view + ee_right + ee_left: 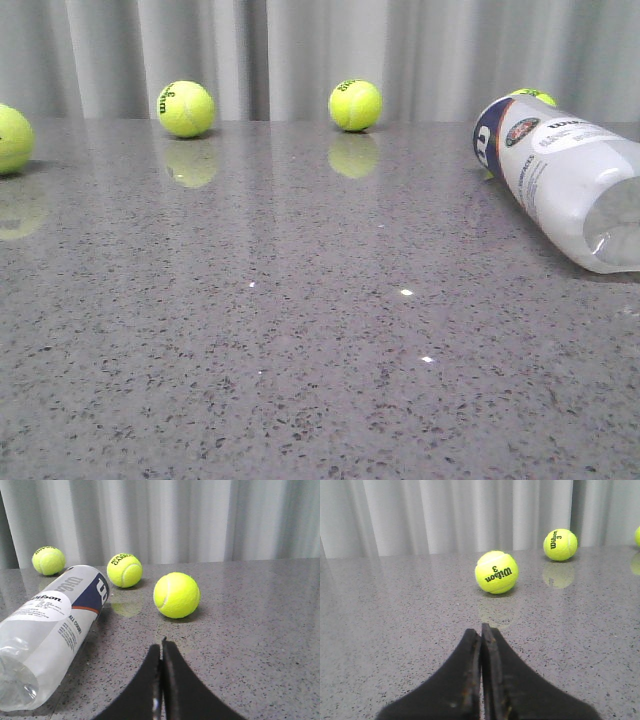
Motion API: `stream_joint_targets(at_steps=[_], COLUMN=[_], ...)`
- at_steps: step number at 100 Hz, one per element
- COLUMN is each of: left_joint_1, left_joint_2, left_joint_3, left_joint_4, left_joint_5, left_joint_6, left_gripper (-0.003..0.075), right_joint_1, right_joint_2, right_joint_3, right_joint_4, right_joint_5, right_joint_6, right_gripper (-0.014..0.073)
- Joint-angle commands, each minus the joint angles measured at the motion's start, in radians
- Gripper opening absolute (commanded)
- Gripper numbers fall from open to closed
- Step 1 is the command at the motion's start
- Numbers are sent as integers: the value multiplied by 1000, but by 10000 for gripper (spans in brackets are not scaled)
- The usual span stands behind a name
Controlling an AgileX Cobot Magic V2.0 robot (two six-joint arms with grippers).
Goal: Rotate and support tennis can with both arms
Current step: 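Move the right gripper down over the lying clear tennis-ball can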
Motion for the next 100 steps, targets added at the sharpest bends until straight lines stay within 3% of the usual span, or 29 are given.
stream_joint_targets(at_steps=[1,55,77,100], left_joint_1=[4,4,4,4], left_joint_2=[-38,-38,-38,-38], left_joint_3=[48,48,48,48], left_joint_4=[-1,-1,-1,-1], left_joint_5=[-73,-73,-73,-73], left_joint_6=[-5,-5,-5,-5], left_gripper=[-20,-20,-20,-20], right_joint_1=[-5,-5,-4,-4], right_joint_2=[-22,-22,20,226], right_joint_3=[-19,-48,-258,-525], right_joint_4=[-1,0,0,3], right_joint_5=[-72,-49,221,509], right_joint_6=[1,1,1,1], right_gripper=[-65,-65,-65,-65])
